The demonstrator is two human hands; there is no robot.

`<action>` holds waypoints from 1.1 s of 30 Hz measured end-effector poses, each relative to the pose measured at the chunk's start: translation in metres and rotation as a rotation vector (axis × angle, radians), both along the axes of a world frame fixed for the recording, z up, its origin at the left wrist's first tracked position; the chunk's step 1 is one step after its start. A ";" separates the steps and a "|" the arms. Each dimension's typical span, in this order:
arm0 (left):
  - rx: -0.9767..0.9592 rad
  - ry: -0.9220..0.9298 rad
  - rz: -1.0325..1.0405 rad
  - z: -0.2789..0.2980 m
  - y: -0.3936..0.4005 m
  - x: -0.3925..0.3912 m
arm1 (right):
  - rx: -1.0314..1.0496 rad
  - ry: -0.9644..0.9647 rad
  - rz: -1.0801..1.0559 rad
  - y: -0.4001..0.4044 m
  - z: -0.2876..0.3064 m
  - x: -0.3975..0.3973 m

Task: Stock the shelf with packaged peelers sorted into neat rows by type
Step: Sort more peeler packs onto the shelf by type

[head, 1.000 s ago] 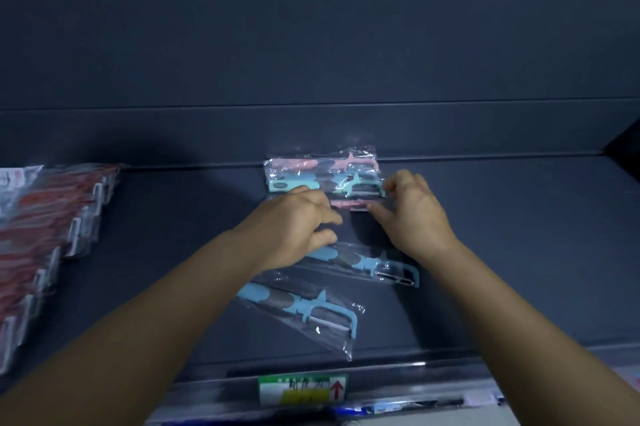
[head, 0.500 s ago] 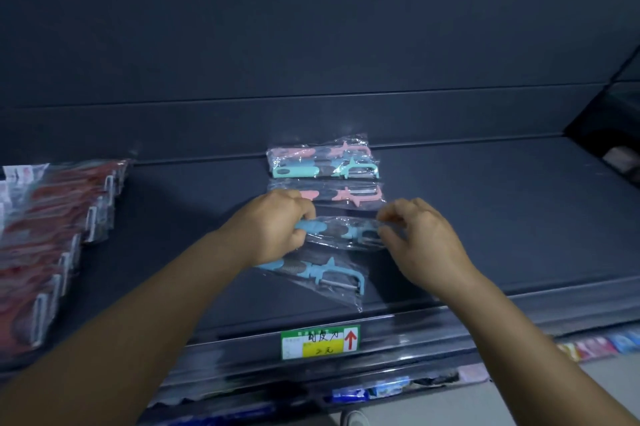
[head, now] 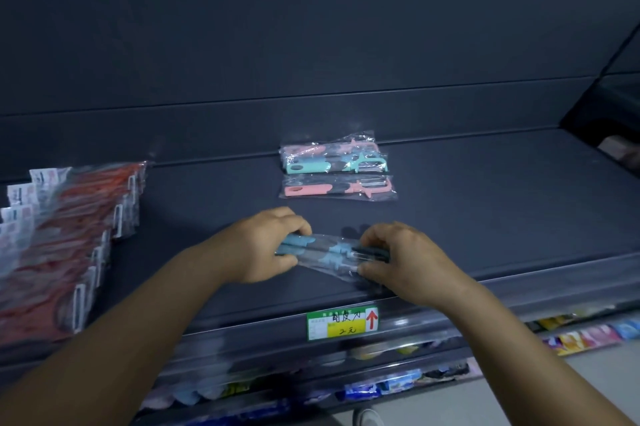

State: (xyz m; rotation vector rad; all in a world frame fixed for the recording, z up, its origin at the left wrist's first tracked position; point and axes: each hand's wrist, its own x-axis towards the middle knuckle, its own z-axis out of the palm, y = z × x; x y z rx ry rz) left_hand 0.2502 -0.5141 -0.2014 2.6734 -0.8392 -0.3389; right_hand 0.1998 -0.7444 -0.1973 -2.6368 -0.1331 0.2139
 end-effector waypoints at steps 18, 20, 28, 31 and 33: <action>0.063 -0.291 0.166 -0.017 -0.056 0.021 | 0.045 -0.063 -0.237 -0.034 -0.002 0.052; 0.020 -0.329 0.198 -0.019 -0.062 0.026 | 0.053 -0.062 -0.253 -0.041 0.000 0.061; -0.080 -0.197 0.123 -0.016 -0.050 0.023 | 0.074 0.018 -0.129 -0.053 -0.004 0.066; -0.139 -0.130 0.133 -0.012 -0.050 0.032 | 0.065 0.033 -0.115 -0.054 -0.005 0.072; -0.230 -0.165 0.197 -0.010 -0.053 0.042 | 0.104 -0.008 -0.163 -0.057 -0.002 0.081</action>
